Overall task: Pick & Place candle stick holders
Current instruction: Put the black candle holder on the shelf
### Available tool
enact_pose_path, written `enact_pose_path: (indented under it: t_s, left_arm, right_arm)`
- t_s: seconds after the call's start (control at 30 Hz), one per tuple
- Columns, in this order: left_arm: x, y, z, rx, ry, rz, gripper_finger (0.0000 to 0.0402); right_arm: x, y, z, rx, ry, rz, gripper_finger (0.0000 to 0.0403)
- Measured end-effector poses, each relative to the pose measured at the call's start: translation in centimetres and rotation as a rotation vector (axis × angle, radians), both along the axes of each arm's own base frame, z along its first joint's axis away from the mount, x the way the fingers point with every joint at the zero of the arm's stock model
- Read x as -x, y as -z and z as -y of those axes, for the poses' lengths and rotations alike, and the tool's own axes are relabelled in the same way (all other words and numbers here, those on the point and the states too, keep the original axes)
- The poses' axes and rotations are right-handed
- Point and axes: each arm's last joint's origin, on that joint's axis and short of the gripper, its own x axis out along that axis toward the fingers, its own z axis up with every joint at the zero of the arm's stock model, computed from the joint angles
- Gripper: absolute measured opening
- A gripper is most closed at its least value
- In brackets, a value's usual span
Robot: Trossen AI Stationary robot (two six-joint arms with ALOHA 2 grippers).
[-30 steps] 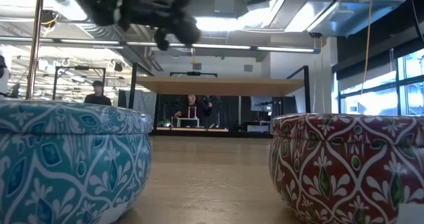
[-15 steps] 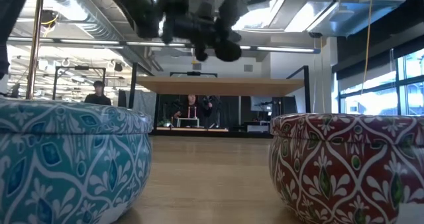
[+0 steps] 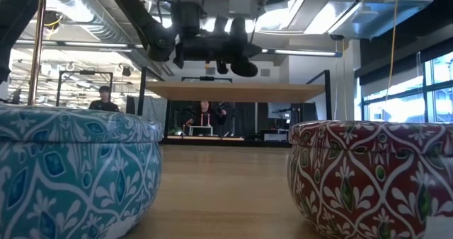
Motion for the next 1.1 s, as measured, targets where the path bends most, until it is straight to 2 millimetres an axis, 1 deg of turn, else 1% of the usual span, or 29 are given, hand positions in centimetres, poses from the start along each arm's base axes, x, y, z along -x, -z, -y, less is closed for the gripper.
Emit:
enact_pose_path:
  t_s: [0.1, 0.33, 0.5, 0.87, 0.97, 1.1]
  left_arm:
    - [-0.2, 0.4, 0.2, -0.002, -0.015, -0.032, 0.0002]
    - [-0.7, 1.2, 1.0, 0.055, -0.17, -0.092, 0.0003]
    - [-0.9, 1.4, 1.4, 0.066, -0.171, -0.1, 0.0006]
    - [-0.7, 1.6, 1.0, 0.083, -0.194, -0.118, 0.0008]
    - [-0.6, 1.7, 0.7, 0.111, -0.2, -0.116, 0.0015]
    - [-0.5, 1.7, 0.5, 0.152, -0.2, -0.104, 0.0035]
  right_arm:
    - [-0.1, 0.0, 0.2, 0.003, 0.009, -0.002, 0.0211]
    - [-0.3, 0.0, 0.7, 0.023, 0.015, -0.012, 0.0211]
    - [-0.3, 0.0, 0.7, 0.027, 0.013, -0.012, 0.0211]
    - [-0.3, 0.0, 0.7, 0.038, 0.006, -0.021, 0.0211]
    - [-0.3, 0.0, 0.7, 0.041, 0.003, -0.024, 0.0211]
    - [-0.3, 0.0, 0.7, 0.042, 0.002, -0.025, 0.0211]
